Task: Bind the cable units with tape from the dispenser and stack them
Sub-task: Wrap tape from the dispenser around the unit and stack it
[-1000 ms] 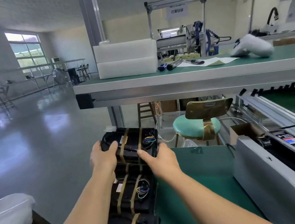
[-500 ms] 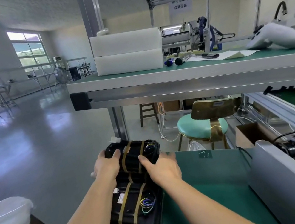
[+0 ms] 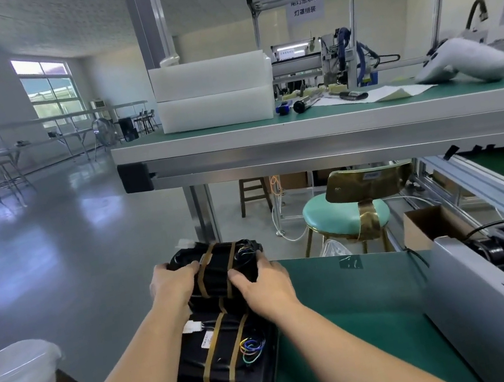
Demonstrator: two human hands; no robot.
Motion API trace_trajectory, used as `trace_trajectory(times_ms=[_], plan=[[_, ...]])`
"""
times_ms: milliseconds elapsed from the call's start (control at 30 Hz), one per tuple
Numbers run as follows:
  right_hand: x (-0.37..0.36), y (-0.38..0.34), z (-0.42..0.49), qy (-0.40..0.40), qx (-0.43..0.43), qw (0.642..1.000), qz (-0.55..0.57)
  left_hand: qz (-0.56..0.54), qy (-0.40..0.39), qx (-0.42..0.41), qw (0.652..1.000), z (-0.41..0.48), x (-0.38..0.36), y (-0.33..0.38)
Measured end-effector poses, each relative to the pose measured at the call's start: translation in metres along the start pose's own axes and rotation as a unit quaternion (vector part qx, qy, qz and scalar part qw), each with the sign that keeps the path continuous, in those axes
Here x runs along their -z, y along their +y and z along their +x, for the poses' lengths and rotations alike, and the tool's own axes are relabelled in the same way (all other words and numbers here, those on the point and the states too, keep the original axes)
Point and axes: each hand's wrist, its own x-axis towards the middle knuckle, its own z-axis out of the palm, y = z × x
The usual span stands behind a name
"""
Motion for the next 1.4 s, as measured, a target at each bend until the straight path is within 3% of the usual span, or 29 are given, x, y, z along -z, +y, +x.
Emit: trace_trajectory(times_ms=[233, 433, 767, 867, 1033, 1267, 1400], plan=[[-0.001, 0.009, -0.029, 0.032, 0.037, 0.996, 0.072, 0.027, -0.019, 0.03, 0.999, -0.011, 0.02, -0.01], [-0.009, 0.015, -0.055, 0.048, -0.009, 0.995, 0.083, 0.112, -0.048, -0.009, 0.993, -0.022, 0.014, -0.016], [0.002, 0.025, -0.063, 0.022, 0.004, 0.993, 0.112, 0.138, -0.022, -0.012, 0.99, -0.03, 0.01, -0.022], [0.009, 0.037, -0.069, 0.011, -0.01, 0.993, 0.113, 0.178, 0.018, -0.022, 0.984, -0.039, 0.009, -0.022], [0.025, 0.061, -0.08, 0.025, -0.033, 0.994, 0.106, 0.233, 0.097, -0.095, 0.963, -0.073, -0.004, -0.011], [0.057, 0.101, -0.108, 0.06, -0.079, 0.992, 0.078, 0.258, 0.045, -0.228, 0.938, -0.155, -0.037, -0.012], [0.071, 0.124, -0.133, 0.079, -0.082, 0.992, 0.062, 0.315, 0.015, -0.308, 0.897, -0.209, -0.054, -0.034]])
